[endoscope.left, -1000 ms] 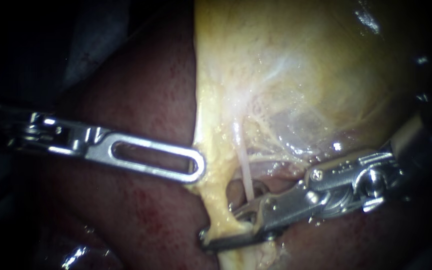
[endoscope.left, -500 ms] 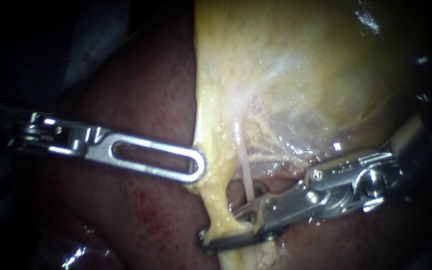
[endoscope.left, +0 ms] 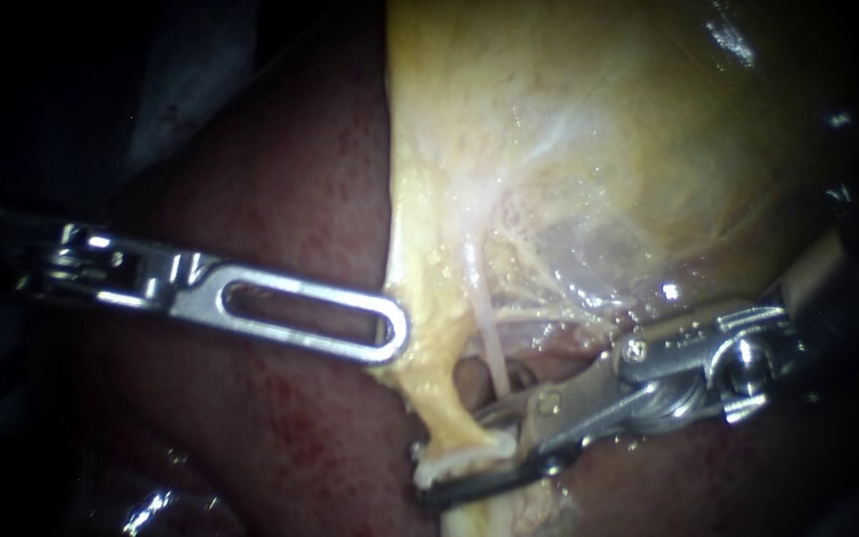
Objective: Going back first clip left tube
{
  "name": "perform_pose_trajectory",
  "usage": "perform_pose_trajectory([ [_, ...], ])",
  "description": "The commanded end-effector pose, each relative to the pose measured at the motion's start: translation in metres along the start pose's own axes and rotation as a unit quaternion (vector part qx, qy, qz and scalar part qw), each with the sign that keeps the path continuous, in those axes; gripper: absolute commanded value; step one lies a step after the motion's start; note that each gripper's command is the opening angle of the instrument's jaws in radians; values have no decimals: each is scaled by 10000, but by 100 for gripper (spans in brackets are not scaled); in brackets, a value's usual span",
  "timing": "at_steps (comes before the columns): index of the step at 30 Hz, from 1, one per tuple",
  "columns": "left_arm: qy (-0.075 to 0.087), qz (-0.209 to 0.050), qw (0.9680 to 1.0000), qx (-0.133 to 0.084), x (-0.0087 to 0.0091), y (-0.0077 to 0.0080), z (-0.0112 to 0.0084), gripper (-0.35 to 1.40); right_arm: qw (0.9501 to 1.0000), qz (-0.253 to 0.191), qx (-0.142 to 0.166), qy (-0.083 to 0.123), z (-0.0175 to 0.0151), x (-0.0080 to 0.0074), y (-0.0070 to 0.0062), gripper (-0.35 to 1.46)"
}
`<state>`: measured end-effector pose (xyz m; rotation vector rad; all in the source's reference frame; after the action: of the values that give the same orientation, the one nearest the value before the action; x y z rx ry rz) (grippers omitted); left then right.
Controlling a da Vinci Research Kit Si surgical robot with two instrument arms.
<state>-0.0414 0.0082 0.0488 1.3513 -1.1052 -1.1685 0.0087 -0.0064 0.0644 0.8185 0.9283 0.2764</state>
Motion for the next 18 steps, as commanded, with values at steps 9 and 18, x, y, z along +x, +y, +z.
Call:
perform_pose_trajectory([
  [9,3,-1,10000,2,0,0,0,-35,9995,-307,6,6,0,1,0,47],
  [18,4,-1,10000,3,0,0,-1,-35,9989,-462,-45,55,-13,9,2,49],
])
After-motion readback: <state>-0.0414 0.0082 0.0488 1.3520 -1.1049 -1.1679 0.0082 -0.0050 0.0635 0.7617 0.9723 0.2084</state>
